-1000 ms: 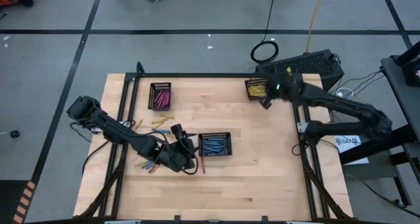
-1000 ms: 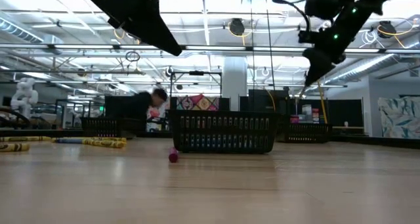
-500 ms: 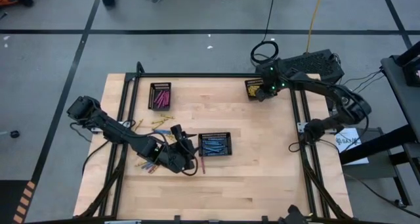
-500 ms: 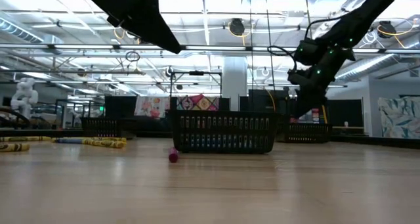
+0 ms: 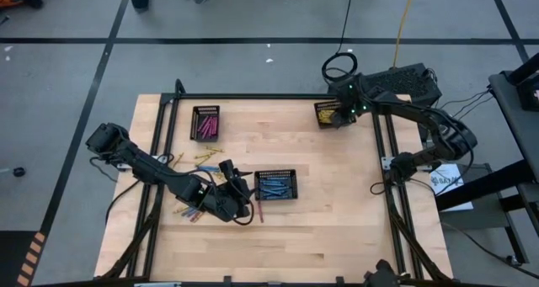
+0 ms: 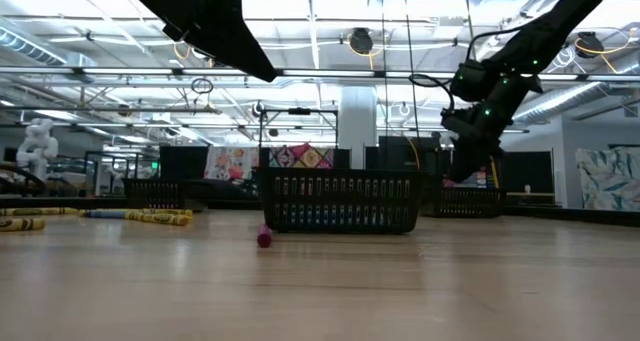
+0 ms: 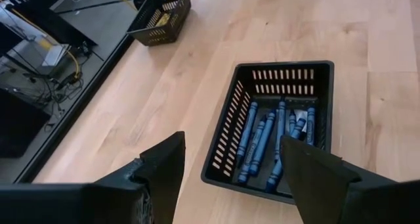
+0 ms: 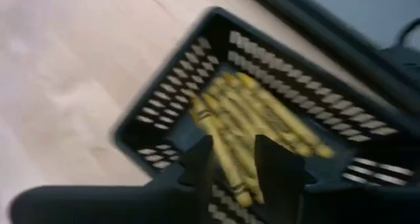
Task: Sort crayons
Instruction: Put the pink crayon into the top left black bin
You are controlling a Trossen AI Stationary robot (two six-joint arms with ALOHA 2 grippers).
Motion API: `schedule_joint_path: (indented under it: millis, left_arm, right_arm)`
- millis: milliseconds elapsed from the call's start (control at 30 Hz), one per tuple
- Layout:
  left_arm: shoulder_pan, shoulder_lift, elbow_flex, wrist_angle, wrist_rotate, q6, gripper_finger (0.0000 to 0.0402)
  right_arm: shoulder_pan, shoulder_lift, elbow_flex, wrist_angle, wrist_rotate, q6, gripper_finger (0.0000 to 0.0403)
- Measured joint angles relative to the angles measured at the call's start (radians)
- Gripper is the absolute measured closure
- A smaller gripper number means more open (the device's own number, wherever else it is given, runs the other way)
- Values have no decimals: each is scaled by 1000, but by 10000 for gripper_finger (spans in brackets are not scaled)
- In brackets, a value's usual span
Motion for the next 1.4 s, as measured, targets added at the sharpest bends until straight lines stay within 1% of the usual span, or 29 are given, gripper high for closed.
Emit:
schedule_joint_path:
  millis: [100, 200, 267, 400, 500, 633, 667, 733, 767, 867, 900, 967, 1033, 1167, 1267, 1400]
  left_arm:
    - [0, 0, 0, 0, 0, 0, 157]
    - [0, 0, 0, 0, 0, 0, 157]
    - [0, 0, 0, 0, 0, -1, 157]
    - [0, 0, 0, -1, 0, -17, 157]
    - [0, 0, 0, -6, 0, -62, 157]
    - [-10, 8, -15, 7, 8, -145, 157]
    - [-18, 11, -26, 3, 14, -191, 157]
    - [-33, 25, -48, -3, 33, -350, 157]
    - [-42, 36, -59, 1, 52, -437, 157]
    - [-86, 87, -80, 9, 108, -670, 157]
    - [-107, 113, -80, 36, 126, -715, 157]
    - [-153, 161, -77, 96, 152, -747, 157]
    - [-188, 214, -40, 130, 156, -750, 157]
    - [-201, 311, 67, 61, 154, -770, 157]
    - [-154, 367, 152, -22, 150, -811, 157]
    - [-68, 430, 240, -111, 209, -823, 157]
  right_arm:
    - [-13, -11, 0, -3, 79, -28, 277]
    - [-15, -44, 14, -29, 139, -64, 266]
    - [-5, -84, 33, -45, 145, -73, 265]
    - [73, -208, 37, -48, 81, -64, 276]
    - [185, -307, 11, -13, 27, -11, 289]
    - [397, -427, -78, 77, 17, 73, 308]
    - [450, -453, -107, 115, 18, 99, 312]
    - [563, -498, -171, 201, 22, 151, 322]
    - [617, -514, -202, 248, 36, 172, 326]
    - [772, -541, -288, 381, 123, 207, 341]
    - [812, -543, -308, 417, 158, 209, 346]
    - [876, -539, -332, 461, 222, 204, 355]
    - [920, -532, -337, 467, 265, 188, 362]
    - [964, -522, -337, 473, 310, 154, 373]
    - [977, -522, -337, 490, 312, 139, 379]
    - [992, -521, -337, 506, 311, 122, 381]
